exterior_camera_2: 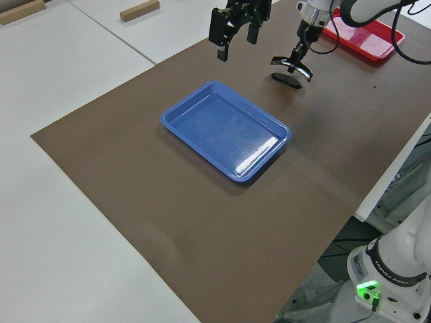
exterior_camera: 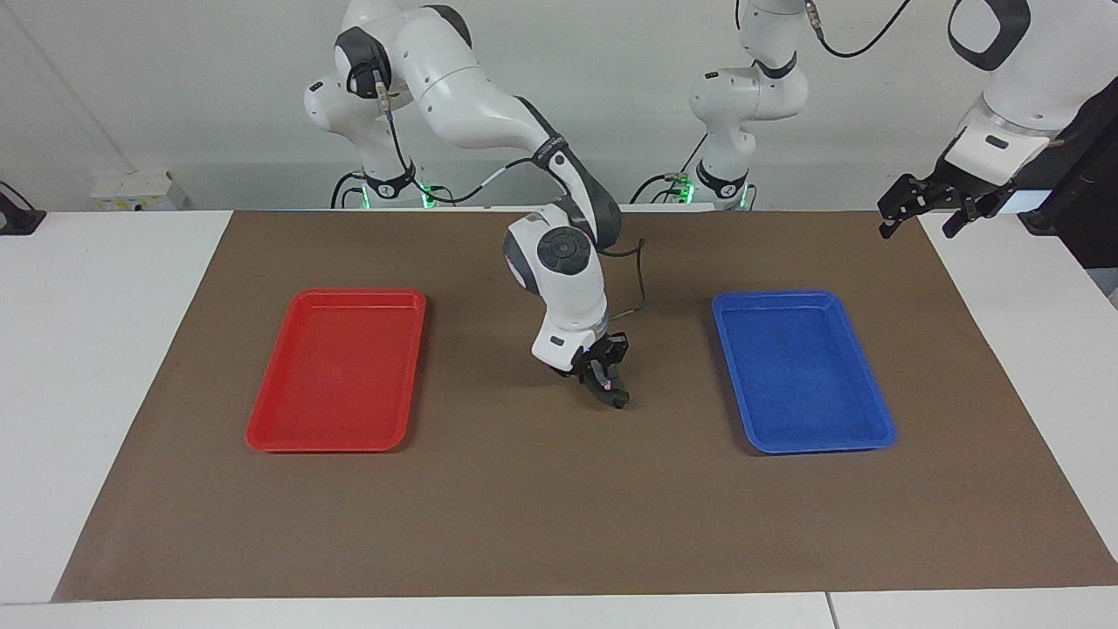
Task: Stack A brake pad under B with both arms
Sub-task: 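Lower the curved pad onto the dark pad and open the right gripper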
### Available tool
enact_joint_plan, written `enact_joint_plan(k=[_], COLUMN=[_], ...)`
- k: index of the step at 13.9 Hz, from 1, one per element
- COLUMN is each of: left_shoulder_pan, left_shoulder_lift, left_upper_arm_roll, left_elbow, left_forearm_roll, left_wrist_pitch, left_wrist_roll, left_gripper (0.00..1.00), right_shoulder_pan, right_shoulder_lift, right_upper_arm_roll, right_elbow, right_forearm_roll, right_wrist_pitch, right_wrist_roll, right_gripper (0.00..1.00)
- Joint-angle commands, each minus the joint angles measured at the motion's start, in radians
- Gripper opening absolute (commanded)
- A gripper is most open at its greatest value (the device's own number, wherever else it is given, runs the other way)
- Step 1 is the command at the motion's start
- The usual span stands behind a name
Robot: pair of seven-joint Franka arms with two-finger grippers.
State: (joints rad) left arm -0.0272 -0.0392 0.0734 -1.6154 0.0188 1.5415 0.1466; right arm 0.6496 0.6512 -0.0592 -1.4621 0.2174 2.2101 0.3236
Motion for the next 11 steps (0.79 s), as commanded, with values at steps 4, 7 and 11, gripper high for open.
enact_joint_plan(k=[4, 7, 11], left_shoulder_pan=[0.012, 0.012, 0.013], left_shoulder_lift=[-0.024, -0.024, -0.024], left_upper_arm_roll=[-0.004, -0.004, -0.004], left_elbow=[-0.031, -0.029, -0.029], left_forearm_roll=[0.012, 0.010, 0.010], left_wrist_pitch=[0.023, 0.020, 0.012], left_wrist_roll=[0.013, 0.016, 0.016], left_gripper=[1.00, 1.00, 1.00], right_shoulder_pan=[0.018, 0.018, 0.019], right_shoulder_lift=[0.058, 0.058, 0.056], right_upper_arm_roll=[0.002, 0.004, 0.004], right_elbow=[0.078, 0.077, 0.077], right_forearm_roll=[0.007, -0.009, -0.009], right_wrist_pitch=[-0.021, -0.016, 0.022], right_wrist_roll=[0.020, 0.020, 0.020], right_gripper=[0.00, 0.00, 0.10])
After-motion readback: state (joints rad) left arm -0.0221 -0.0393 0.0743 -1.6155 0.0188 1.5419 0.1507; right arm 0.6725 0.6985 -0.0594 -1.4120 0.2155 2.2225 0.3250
